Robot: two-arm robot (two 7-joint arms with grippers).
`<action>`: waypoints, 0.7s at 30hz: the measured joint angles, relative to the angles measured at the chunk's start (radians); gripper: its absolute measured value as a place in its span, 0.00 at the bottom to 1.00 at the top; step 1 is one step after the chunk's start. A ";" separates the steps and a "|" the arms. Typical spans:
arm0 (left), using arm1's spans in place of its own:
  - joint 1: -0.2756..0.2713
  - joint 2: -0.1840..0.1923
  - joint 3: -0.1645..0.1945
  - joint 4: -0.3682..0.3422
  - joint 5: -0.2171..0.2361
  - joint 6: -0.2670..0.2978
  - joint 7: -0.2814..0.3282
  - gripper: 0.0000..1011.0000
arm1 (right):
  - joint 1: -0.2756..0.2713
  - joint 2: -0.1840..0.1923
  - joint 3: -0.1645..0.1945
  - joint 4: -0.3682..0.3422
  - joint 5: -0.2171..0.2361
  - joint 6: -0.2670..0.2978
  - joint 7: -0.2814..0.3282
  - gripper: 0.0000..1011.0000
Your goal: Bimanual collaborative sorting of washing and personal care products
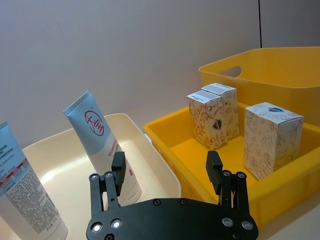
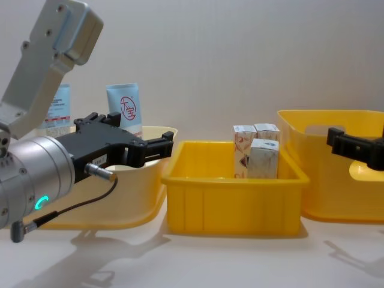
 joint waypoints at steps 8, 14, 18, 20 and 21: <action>0.000 0.000 0.000 0.000 0.000 0.000 0.000 0.99 | 0.000 0.000 0.000 0.000 0.000 0.000 0.000 0.99; 0.000 0.000 0.000 0.000 0.000 0.000 0.000 0.99 | 0.000 0.000 0.000 0.000 0.000 0.000 0.000 0.99; 0.000 0.000 0.000 0.000 0.000 0.000 0.000 0.99 | 0.000 0.000 0.000 0.000 0.000 0.000 0.000 0.99; 0.000 0.000 0.000 0.000 0.000 0.000 0.000 0.99 | 0.000 0.000 0.000 0.000 0.000 0.000 0.000 0.99; 0.000 0.000 0.000 0.000 0.000 0.000 0.000 0.99 | 0.000 0.000 0.000 0.000 0.000 0.000 0.000 0.99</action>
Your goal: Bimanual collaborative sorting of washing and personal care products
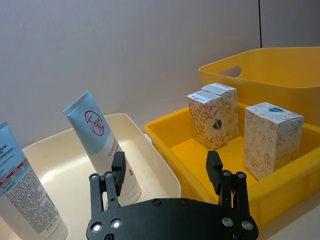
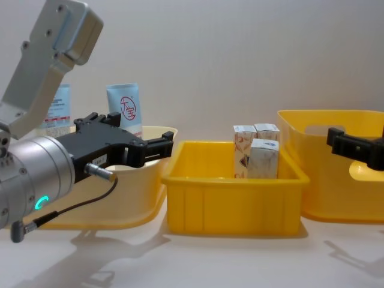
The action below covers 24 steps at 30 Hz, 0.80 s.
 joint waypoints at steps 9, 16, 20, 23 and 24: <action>0.000 0.000 0.000 0.000 0.000 0.000 0.000 0.99 | 0.000 0.000 0.000 0.000 0.000 0.000 0.000 0.99; 0.000 0.000 0.000 0.000 0.000 0.000 0.000 0.99 | 0.000 0.000 0.000 0.000 0.000 0.000 0.000 0.99; 0.000 0.000 0.000 0.000 0.000 0.000 0.000 0.99 | 0.000 0.000 0.000 0.000 0.000 0.000 0.000 0.99; 0.000 0.000 0.000 0.000 0.000 0.000 0.000 0.99 | 0.000 0.000 0.000 0.000 0.000 0.000 0.000 0.99; 0.000 0.000 0.000 0.000 0.000 0.000 0.000 0.99 | 0.000 0.000 0.000 0.000 0.000 0.000 0.000 0.99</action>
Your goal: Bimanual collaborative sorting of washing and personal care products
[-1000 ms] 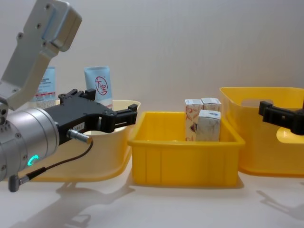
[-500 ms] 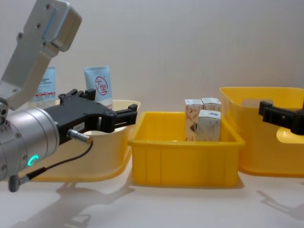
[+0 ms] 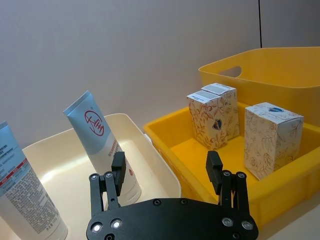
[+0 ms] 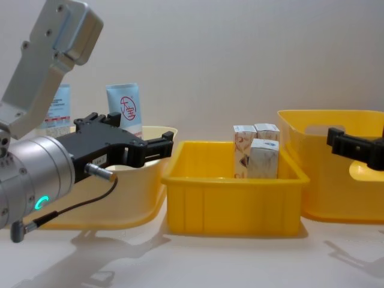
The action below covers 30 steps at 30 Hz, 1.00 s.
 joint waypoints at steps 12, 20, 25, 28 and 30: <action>0.000 0.000 0.000 0.000 0.000 0.000 0.000 0.99 | 0.000 0.000 0.000 0.000 0.000 0.000 0.000 0.99; 0.000 0.000 0.000 0.000 0.000 0.000 0.000 0.99 | 0.000 0.000 0.000 0.000 0.000 0.000 0.000 0.99; 0.000 0.000 0.000 0.000 0.000 0.000 0.000 0.99 | 0.001 -0.001 -0.001 0.001 -0.001 0.000 0.001 0.99; 0.000 0.000 0.000 0.000 0.000 0.000 0.000 0.99 | 0.004 -0.002 -0.007 0.003 -0.004 0.000 0.005 0.99; 0.000 0.000 0.000 0.000 0.000 0.000 0.000 0.99 | 0.007 -0.003 -0.012 0.003 -0.007 0.002 0.011 0.99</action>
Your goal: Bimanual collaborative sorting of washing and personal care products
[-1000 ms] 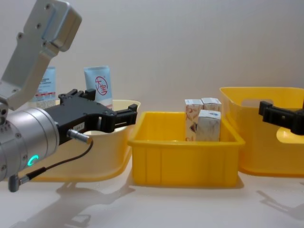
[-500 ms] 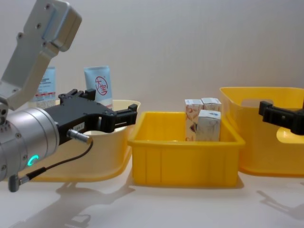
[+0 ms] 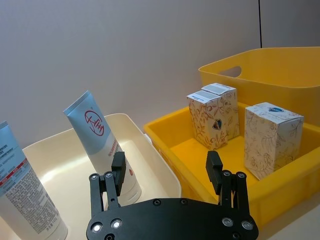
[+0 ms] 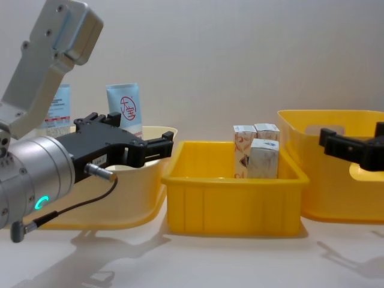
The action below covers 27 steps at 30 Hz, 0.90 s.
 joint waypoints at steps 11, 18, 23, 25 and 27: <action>0.000 0.000 0.000 0.000 0.000 0.000 0.000 0.99 | -0.013 0.011 -0.023 -0.046 0.023 0.072 0.056 0.99; 0.000 0.000 0.000 0.000 0.000 0.000 0.000 0.99 | -0.040 0.023 -0.031 -0.097 0.051 0.139 0.087 0.99; 0.000 0.000 0.000 0.000 0.000 0.000 0.000 0.99 | -0.057 0.014 -0.039 -0.124 0.057 0.184 0.083 0.99; 0.000 0.000 0.000 0.000 0.000 0.000 0.000 0.99 | -0.061 0.003 -0.044 -0.131 0.055 0.197 0.070 0.99; 0.000 0.000 0.000 0.000 0.000 0.000 0.000 0.99 | -0.063 -0.006 -0.048 -0.135 0.052 0.205 0.059 0.99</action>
